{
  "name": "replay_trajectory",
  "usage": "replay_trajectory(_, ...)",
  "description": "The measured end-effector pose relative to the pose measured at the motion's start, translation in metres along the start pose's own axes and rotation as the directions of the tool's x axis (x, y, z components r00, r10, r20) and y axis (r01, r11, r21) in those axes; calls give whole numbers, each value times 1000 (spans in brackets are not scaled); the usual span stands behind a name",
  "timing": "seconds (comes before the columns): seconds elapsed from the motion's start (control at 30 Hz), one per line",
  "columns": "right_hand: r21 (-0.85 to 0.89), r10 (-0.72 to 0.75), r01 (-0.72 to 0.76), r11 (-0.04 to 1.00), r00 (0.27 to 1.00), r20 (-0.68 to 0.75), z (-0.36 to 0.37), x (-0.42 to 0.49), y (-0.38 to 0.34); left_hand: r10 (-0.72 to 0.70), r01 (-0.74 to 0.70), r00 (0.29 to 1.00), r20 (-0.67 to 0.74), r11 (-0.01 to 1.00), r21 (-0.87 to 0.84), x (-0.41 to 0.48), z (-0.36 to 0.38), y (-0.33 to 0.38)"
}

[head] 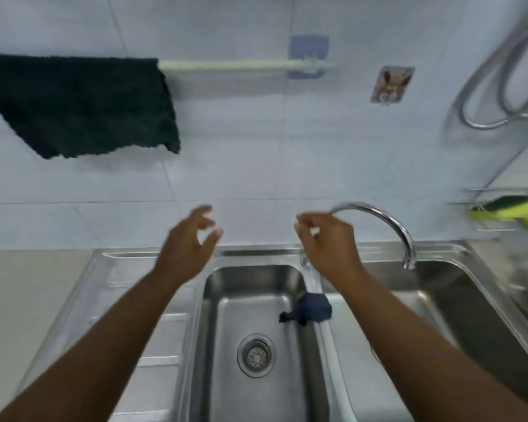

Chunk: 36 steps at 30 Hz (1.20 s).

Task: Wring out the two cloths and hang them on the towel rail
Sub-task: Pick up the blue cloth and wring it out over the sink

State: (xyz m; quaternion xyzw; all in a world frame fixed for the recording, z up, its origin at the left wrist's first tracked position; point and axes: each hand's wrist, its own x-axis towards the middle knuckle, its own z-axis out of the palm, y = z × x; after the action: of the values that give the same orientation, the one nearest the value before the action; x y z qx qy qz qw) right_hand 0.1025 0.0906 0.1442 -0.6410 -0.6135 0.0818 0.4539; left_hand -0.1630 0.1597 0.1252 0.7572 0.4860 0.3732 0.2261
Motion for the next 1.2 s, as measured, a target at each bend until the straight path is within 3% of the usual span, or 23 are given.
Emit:
replay_trajectory(0.1, -219, 227, -174, 960, 943, 244, 5, -54, 76, -159, 156, 937, 311, 987, 34, -32, 76, -3)
replay_trajectory(0.2, -384, 424, -270, 883, 810, 406, 5, -96, 138, -284, 192, 810, 514, 955, 226, -56, 145, -5)
replay_trajectory(0.3, -476, 480, -220, 851, 692, 539, 5, -119, 180, -368, 264, 710, 601, 930, 256, -70, 197, 0)
replay_trajectory(0.4, -476, 453, -155, 866, 647, 613, 10, -124, 201, -342, 248, 704, 622, 940, 235, -74, 236, 7)
replay_trajectory(0.57, -300, 363, -216, 929, 692, 624, 22, -116, 215, -291, 291, 666, 687, 949, 120, -74, 273, 10)
replay_trajectory(0.73, -295, 331, -177, 939, 701, 632, 29, -109, 223, -295, 161, 755, 586, 949, 270, -79, 288, 13)
replay_trajectory(0.83, -334, 330, -133, 933, 687, 647, 24, -109, 222, -274, 29, 763, 585, 919, 394, -83, 283, 20)
replay_trajectory(0.9, -312, 288, -101, 945, 711, 642, 14, -107, 219, -259, 16, 772, 580, 921, 390, -79, 274, 29)
replay_trajectory(1.03, -140, 175, -115, 983, 806, 565, -17, -94, 203, -191, 45, 803, 564, 964, 262, -53, 243, 63)
replay_trajectory(1.2, 124, 142, -247, 961, 826, 545, -71, -79, 176, -97, 4, 838, 537, 985, 172, -33, 206, 121)
